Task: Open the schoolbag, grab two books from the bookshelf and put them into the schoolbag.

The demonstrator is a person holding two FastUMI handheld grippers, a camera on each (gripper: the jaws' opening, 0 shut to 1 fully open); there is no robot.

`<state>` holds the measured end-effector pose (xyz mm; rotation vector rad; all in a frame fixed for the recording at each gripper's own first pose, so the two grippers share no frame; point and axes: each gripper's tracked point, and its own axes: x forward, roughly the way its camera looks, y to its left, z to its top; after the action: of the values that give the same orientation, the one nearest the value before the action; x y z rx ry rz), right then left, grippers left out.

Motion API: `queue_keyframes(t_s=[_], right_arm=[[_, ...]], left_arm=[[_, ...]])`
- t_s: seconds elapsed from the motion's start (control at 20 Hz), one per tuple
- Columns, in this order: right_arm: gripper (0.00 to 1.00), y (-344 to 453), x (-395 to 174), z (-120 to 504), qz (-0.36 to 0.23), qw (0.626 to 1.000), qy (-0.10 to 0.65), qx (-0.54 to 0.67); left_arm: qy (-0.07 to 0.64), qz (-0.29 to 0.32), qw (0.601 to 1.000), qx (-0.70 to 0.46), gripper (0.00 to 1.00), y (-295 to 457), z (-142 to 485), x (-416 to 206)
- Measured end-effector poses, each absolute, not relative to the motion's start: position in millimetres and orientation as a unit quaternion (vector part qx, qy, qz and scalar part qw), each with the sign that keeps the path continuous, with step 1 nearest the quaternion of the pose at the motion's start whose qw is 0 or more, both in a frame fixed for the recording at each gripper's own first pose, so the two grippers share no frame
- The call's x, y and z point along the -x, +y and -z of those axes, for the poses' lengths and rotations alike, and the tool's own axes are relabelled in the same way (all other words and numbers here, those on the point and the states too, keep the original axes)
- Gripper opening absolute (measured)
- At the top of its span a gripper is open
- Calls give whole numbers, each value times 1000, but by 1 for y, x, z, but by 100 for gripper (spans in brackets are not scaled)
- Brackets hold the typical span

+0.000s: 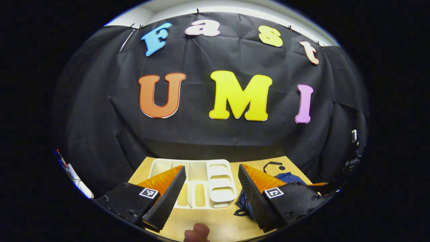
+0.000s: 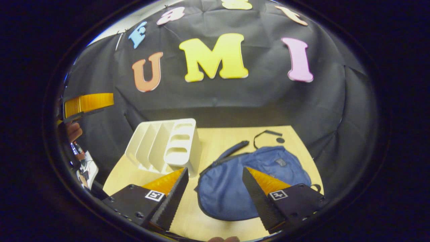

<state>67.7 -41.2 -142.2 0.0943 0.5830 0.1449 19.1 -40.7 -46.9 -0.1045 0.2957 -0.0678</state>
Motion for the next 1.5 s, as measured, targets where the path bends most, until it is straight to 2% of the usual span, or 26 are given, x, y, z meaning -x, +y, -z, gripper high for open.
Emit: queue_keyframes(t_s=[0.05,0.25,0.35,0.55,0.6,0.7,1.2,1.25,1.35,1.4,1.5], right_arm=[[97,-42,-74,121,-64,963,259,-45],[97,-51,-92,31,-33,990,130,-35],[93,-60,-94,-25,-7,998,53,-29],[93,-50,-90,-68,-2,1000,-3,-17],[96,-45,-88,-70,-6,1000,-6,-18],[93,-42,-83,-73,-9,1000,-11,-18],[99,-47,-82,-77,-8,1000,-14,-11],[95,-49,-82,-76,-7,1000,-12,-12],[99,-51,-82,-77,-6,1000,-14,-13],[94,-52,-82,-79,-5,1000,-18,-11],[95,-52,-82,-78,-5,1000,-17,-13]], left_arm=[[123,27,991,42,98,-38,32,-20],[50,13,998,21,98,-27,-25,-23],[36,12,999,39,100,-27,-42,-21],[17,3,999,37,98,-25,-56,-17],[22,7,999,40,98,-29,-55,-18],[26,18,999,42,98,-33,-53,-14],[11,3,998,54,98,-40,-51,-16],[13,1,998,54,98,-40,-50,-17],[14,1,998,55,98,-42,-51,-19],[15,9,998,53,99,-48,-50,-20],[12,14,998,52,99,-51,-53,-21]])
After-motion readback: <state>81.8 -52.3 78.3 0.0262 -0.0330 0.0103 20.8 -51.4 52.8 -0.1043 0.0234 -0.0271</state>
